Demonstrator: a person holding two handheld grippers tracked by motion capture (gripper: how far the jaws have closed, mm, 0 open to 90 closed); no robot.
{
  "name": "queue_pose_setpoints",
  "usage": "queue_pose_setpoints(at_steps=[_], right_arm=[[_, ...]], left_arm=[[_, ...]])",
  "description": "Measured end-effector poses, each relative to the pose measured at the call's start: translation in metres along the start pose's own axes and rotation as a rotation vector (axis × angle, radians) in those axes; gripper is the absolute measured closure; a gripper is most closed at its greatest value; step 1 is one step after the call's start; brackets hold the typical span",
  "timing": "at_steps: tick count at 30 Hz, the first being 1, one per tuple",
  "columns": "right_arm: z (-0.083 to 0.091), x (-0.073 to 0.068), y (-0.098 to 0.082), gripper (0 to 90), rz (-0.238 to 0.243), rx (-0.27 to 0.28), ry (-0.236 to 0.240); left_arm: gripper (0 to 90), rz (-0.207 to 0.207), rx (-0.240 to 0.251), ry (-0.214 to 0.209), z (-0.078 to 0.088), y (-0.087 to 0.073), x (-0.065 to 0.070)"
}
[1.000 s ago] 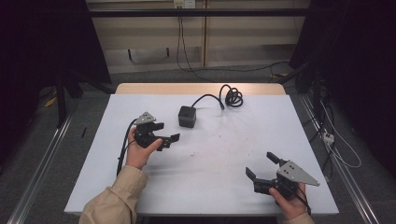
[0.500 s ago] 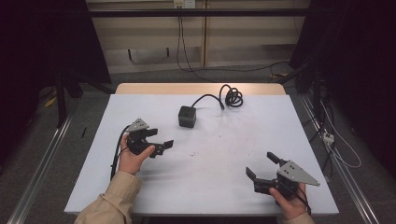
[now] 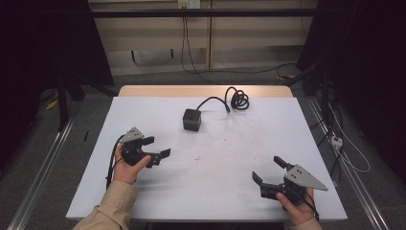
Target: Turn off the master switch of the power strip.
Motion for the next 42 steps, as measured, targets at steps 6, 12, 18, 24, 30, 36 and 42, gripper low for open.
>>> queue_pose_setpoints(at_steps=[6, 12, 18, 24, 30, 36, 42], right_arm=[[0.0, 0.0, 0.0, 5.4, 0.001, 0.0, 0.0], [0.0, 0.0, 0.0, 5.4, 0.0, 0.0, 0.001], [0.0, 0.0, 0.0, 5.4, 0.001, 0.002, 0.0], [0.0, 0.0, 0.0, 5.4, 0.002, 0.002, 0.0], [0.0, 0.0, 0.0, 5.4, 0.001, 0.001, 0.001], [0.001, 0.0, 0.001, 5.4, 0.001, 0.002, 0.001], [0.001, 0.0, 0.001, 5.4, 0.0, 0.001, -0.001]], left_arm=[[8.5, -0.003, -0.003, 0.012, 0.006, -0.005, -0.002], [8.4, 0.003, 0.003, 0.014, 0.011, -0.01, -0.003], [8.4, 0.001, 0.001, 0.023, 0.015, -0.014, -0.004], [8.4, 0.0, -0.004, 0.032, 0.021, -0.02, -0.005], [8.4, -0.001, 0.001, 0.035, 0.027, -0.024, -0.005], [8.4, 0.007, 0.004, 0.041, 0.032, -0.029, -0.006], [8.4, 0.009, 0.002, 0.042, 0.035, -0.034, -0.006]])
Point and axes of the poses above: each handheld gripper's, and its own axes: z roughly backward along the jaws, y roughly out of its top, x roughly to its right, the point moved 8 cm from there along -z, roughly forward along the jaws, and after that the axes turned 11 degrees about -x, right-handed, at the moved point
